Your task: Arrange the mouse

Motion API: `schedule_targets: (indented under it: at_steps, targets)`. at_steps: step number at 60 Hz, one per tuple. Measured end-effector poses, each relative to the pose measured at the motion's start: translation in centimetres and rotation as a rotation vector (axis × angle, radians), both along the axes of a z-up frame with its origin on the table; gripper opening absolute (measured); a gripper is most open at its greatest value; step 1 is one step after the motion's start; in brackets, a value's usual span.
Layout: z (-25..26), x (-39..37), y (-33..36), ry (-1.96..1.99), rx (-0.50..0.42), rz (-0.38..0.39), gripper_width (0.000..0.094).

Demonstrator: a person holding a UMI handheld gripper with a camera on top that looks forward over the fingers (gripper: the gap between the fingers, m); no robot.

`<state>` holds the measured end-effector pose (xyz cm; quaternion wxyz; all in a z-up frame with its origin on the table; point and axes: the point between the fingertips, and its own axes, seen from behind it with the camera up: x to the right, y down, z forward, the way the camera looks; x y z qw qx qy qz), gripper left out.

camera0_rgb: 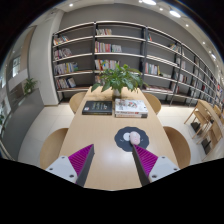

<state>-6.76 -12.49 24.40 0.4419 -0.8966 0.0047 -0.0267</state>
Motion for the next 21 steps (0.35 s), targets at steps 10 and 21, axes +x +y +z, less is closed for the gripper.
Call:
schedule_targets:
  at_steps: [10,21]
  targets:
    - [0.0,-1.1,-1.6,-0.011,-0.001,0.007,0.0765]
    - [-0.1,-1.3,-2.3,-0.001,0.000,-0.002,0.0766]
